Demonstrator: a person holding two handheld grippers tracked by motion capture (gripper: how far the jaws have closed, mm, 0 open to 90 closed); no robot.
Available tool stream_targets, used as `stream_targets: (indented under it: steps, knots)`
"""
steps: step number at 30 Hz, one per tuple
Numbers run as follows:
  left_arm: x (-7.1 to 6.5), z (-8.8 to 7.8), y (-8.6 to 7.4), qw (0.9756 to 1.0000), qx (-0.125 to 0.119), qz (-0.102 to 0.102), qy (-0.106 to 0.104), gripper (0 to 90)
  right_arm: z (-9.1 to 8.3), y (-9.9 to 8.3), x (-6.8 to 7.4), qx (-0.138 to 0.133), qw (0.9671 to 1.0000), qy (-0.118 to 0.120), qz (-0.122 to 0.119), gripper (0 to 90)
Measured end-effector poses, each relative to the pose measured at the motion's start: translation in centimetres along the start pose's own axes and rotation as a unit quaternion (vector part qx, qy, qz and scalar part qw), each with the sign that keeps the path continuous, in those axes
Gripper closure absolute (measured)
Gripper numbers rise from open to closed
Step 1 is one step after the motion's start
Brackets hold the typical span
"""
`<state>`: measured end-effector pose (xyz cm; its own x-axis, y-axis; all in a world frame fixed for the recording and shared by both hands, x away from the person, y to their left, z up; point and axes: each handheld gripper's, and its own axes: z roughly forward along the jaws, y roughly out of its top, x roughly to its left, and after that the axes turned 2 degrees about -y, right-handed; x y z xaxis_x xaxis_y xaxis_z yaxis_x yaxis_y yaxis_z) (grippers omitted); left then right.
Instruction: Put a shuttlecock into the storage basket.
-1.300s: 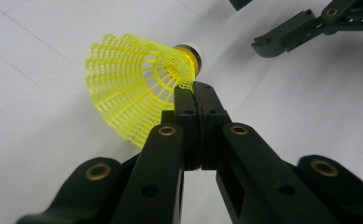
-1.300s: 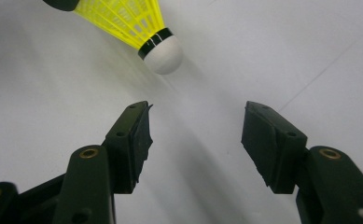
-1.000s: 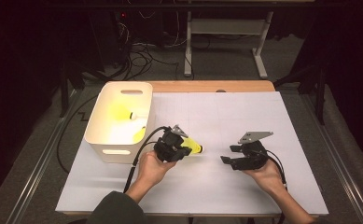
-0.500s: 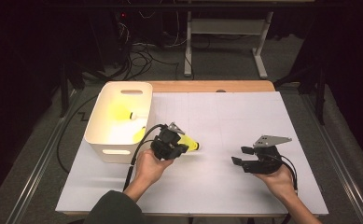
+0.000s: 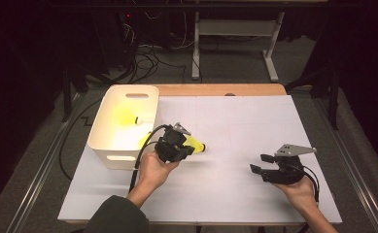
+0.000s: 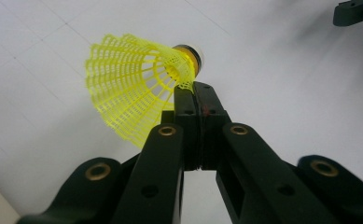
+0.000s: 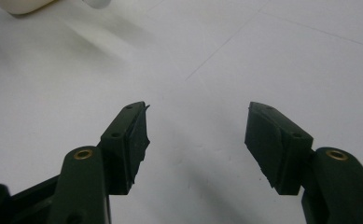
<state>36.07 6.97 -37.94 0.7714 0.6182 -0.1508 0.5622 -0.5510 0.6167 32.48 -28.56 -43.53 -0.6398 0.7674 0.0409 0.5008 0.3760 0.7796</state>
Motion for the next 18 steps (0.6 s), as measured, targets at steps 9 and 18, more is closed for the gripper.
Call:
stream_targets:
  steps: [9,18]
  knots:
    - [0.1,-1.0,0.7,1.0000,-0.002,0.000,0.008,89.7,-0.3,-0.8,-0.2,-0.011,0.9999,-0.007,0.011,38.0]
    - [0.4,-1.9,1.3,0.9998,-0.008,-0.003,0.016,89.7,-0.4,-1.5,-0.3,-0.018,0.9996,-0.014,0.015,37.1]
